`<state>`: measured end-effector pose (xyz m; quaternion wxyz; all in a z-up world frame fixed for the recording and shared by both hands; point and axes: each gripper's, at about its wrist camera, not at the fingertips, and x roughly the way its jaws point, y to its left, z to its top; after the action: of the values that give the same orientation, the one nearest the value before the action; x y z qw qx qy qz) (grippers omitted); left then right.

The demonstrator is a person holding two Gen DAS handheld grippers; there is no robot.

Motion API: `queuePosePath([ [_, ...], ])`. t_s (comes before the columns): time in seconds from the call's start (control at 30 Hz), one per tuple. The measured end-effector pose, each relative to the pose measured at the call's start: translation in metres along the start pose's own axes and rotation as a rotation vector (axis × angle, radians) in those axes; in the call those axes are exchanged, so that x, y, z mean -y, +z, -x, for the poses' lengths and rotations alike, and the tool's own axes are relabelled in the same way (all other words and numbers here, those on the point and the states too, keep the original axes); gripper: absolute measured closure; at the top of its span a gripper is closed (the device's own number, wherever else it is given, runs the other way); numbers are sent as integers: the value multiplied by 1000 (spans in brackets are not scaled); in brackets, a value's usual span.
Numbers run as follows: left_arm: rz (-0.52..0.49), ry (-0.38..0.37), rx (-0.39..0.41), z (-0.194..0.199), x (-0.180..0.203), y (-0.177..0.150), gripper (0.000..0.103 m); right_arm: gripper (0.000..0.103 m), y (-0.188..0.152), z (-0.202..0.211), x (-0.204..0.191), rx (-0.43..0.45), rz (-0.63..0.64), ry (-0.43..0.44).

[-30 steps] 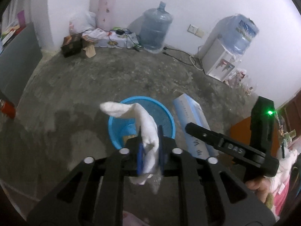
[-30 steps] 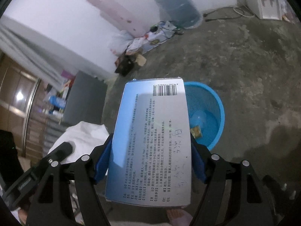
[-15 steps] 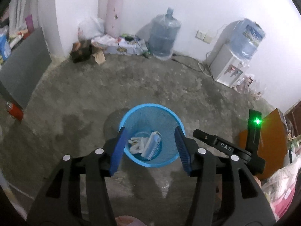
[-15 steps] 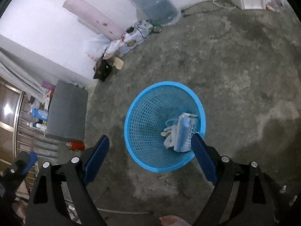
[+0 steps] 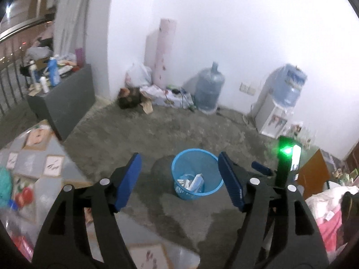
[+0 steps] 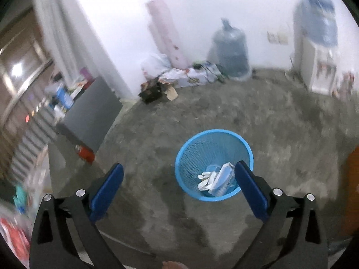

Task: Collect trash
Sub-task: 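Move both tools back to the table toward the remaining tissue, then grasp the flat white tissue sheet with the left tool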

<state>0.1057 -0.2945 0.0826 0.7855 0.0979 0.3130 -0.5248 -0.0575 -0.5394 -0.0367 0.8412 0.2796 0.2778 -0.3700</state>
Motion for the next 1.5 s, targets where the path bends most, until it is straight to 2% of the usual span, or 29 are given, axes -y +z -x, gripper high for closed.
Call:
queuePosePath([
  [0.17, 2, 58, 42, 67, -18, -30, 29, 7, -26, 43, -49, 68, 143, 14],
  [0.33, 38, 143, 92, 137, -47, -62, 21, 7, -42, 82, -88, 142, 268, 100],
  [0.53, 103, 260, 135, 201, -79, -102, 20, 7, -66, 107, -128, 127, 429, 167],
  [0.67, 166, 369, 163, 243, -103, -135, 20, 7, -88, 123, -144, 141, 532, 196],
  [0.8, 244, 472, 179, 279, -123, -169, 20, 7, -101, 131, -151, 107, 541, 352],
  [0.93, 333, 553, 185, 306, -143, -205, 20, 7, -113, 131, -165, 67, 530, 431],
  [1.13, 429, 557, 158, 315, -157, -253, 20, 7, -134, 129, -190, -27, 554, 528],
  [1.37, 406, 496, 79, 280, -156, -284, 20, 7, -149, 121, -208, -103, 597, 553],
  [1.5, 379, 490, -6, 247, -154, -301, 20, 7, -153, 118, -214, -129, 605, 555],
])
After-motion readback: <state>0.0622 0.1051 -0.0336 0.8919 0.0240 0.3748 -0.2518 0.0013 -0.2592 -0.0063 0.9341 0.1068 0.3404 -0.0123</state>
